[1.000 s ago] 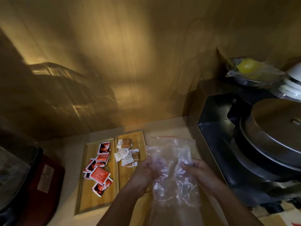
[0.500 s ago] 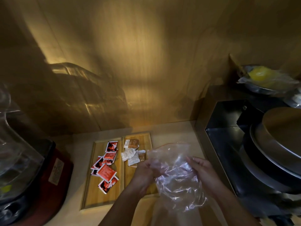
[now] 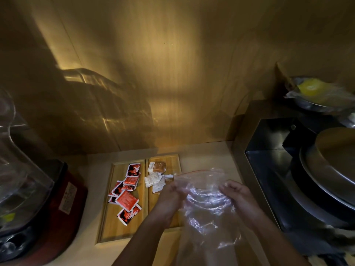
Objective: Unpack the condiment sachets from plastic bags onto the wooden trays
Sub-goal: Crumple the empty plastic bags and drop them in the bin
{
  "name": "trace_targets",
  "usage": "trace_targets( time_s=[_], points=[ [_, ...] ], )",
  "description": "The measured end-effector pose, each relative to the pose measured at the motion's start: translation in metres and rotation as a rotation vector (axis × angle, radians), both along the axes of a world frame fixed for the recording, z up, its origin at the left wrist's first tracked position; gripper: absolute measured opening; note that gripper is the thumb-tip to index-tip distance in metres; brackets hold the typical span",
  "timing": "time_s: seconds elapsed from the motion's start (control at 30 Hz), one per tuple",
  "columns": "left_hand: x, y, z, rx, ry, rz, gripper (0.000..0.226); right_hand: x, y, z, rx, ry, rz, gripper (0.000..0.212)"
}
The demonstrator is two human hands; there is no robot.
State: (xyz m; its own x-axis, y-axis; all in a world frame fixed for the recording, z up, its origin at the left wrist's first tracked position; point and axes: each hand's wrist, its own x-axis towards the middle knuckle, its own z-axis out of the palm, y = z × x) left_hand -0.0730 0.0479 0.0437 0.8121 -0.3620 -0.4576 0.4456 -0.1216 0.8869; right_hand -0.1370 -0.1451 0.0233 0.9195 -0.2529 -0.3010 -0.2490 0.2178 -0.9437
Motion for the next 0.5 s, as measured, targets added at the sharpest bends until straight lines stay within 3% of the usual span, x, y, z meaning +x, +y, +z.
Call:
trace_targets(
  time_s=[0.13,0.23,0.3,0.43,0.5],
  points=[
    [-0.002,0.003,0.001,-0.093,0.099,-0.133,0.020,0.010,0.002,0.001,-0.039,-0.025,-0.111,0.021],
    [-0.004,0.006,-0.004,0.004,0.126,-0.198,0.024,0.013,0.001,-0.003,-0.023,0.004,-0.122,0.017],
    [-0.004,0.008,-0.007,0.052,0.088,-0.157,0.013,0.012,0.000,-0.004,0.023,0.023,-0.032,0.014],
    [0.000,0.014,-0.003,0.055,0.014,-0.107,0.005,0.005,-0.005,-0.011,0.031,0.134,0.175,0.051],
    [0.002,0.017,0.000,0.066,-0.003,-0.177,0.012,0.004,-0.008,-0.017,0.049,0.147,0.158,0.050]
  ],
)
